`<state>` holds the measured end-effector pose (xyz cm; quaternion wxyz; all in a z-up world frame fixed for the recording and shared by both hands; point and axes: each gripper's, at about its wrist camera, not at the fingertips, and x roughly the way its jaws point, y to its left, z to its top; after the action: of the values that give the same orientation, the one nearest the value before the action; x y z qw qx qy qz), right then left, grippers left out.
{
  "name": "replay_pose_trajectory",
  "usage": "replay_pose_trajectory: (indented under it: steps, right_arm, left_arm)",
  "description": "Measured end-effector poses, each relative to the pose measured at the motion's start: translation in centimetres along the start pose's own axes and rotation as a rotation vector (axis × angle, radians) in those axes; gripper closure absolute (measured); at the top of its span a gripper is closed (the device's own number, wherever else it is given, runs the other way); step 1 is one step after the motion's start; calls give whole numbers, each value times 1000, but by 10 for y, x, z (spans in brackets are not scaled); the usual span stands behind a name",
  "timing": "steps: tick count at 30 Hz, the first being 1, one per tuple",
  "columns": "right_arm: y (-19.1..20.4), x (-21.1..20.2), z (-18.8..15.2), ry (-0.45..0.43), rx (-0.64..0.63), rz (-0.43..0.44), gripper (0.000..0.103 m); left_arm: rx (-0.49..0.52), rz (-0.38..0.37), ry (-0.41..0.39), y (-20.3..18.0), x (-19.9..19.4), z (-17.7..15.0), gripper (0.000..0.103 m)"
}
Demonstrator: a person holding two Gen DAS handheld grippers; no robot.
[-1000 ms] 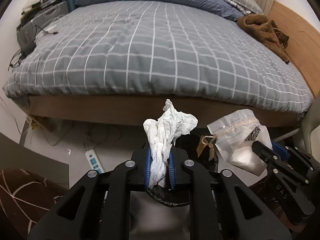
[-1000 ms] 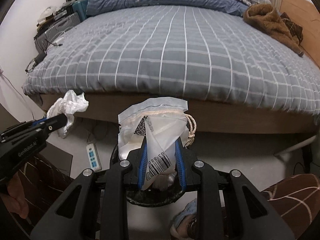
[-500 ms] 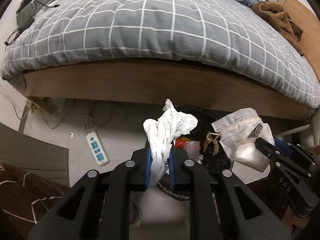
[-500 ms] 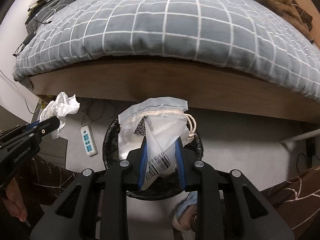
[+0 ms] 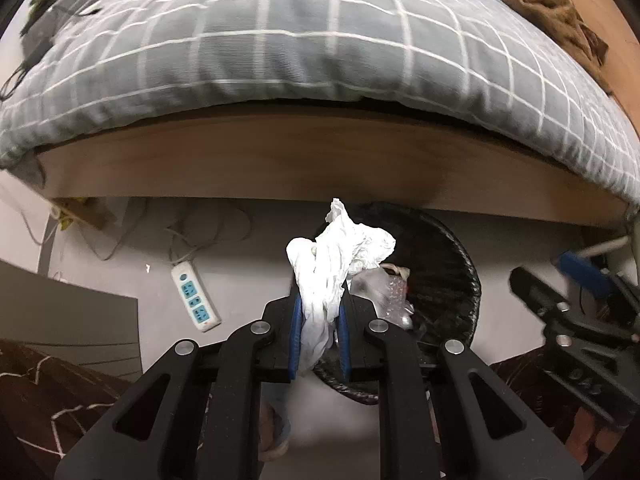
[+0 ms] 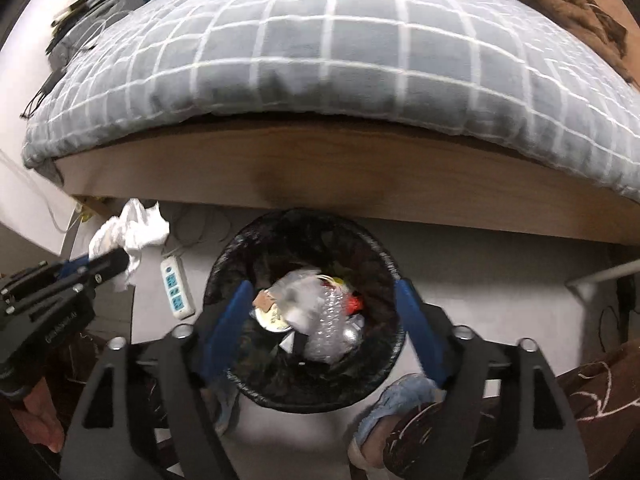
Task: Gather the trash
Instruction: 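Open the right gripper over the bin while the left gripper releases the tissue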
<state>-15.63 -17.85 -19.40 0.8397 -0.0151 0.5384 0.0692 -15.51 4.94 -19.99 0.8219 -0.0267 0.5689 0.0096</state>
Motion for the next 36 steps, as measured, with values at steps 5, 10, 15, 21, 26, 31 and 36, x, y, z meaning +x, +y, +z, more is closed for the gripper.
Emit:
replay_pose_trajectory:
  steps: [5, 10, 15, 21, 26, 31, 36]
  right_arm:
    - [-31, -16, 7, -50, 51, -31, 10]
    - [-64, -28, 8, -82, 87, -89, 8]
    - [-87, -30, 7, -86, 122, -105, 8]
    - [-89, -29, 7, -82, 122, -102, 8]
    - [-86, -28, 10, -85, 122, -100, 8]
    - [-78, -32, 11, -105, 108, -109, 8]
    - [-72, -51, 18, -156, 93, -119, 8]
  left_arm:
    - [65, -27, 15, -31, 11, 1, 89]
    - [111, -62, 10, -61, 11, 7, 89]
    - [146, -90, 11, -86, 15, 9, 89]
    - [150, -93, 4, -92, 15, 7, 83]
    - [146, -66, 1, -92, 12, 5, 49]
    - [144, -28, -39, -85, -1, 6, 30]
    - [122, -6, -109, -76, -29, 14, 11]
